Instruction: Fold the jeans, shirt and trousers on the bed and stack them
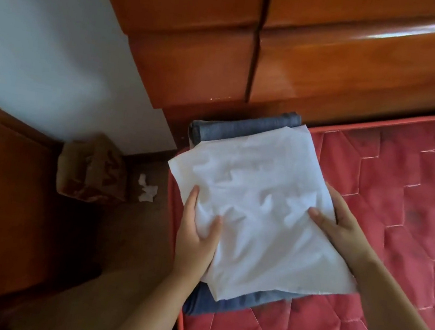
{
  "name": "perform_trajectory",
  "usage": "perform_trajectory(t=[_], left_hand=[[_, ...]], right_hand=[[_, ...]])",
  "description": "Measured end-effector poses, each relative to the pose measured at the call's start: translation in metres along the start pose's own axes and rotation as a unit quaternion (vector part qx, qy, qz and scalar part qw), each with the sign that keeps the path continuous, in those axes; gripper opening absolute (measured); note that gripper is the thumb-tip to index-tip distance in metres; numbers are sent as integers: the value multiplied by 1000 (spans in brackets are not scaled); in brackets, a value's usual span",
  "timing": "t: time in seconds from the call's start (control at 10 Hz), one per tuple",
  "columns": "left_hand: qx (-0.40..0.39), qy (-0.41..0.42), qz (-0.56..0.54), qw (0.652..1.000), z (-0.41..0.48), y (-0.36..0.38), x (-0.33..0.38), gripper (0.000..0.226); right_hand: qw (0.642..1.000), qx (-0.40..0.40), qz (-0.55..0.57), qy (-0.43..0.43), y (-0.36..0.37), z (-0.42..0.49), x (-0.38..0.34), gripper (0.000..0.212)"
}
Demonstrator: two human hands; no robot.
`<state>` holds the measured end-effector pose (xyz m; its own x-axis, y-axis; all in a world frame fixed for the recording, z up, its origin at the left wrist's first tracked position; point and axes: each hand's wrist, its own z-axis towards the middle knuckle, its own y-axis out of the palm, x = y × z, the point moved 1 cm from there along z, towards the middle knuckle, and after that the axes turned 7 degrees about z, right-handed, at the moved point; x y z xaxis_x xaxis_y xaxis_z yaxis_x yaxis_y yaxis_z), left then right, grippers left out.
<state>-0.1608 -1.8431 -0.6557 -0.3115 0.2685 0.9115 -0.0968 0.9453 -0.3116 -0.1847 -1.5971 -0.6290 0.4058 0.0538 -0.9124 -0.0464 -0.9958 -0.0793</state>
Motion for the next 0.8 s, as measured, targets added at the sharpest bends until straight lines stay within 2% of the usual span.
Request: perform_trajectory(t=[0.2, 0.4, 0.5, 0.6, 0.7, 0.8], left_hand=[[-40, 11, 8, 999, 1, 4, 0, 62], [-58, 0, 31, 998, 3, -1, -2, 63], [-61, 9, 92, 994, 1, -9, -3, 58], [-40, 36, 204, 977, -5, -24, -2, 55], [1, 93, 290, 953, -11, -43, 10, 61], [28, 167, 356, 919, -20, -58, 32, 53]], right_hand=[[999, 30, 10, 4, -4, -11, 6, 46], [1000, 20, -7, 9, -4, -13, 8, 53], [999, 31, -31, 8, -7, -18, 8, 55], [995, 93, -38, 19, -5, -27, 5, 50], [983, 158, -93, 1, 3, -41, -7, 44], [968, 186, -166, -28, 12, -61, -28, 43]])
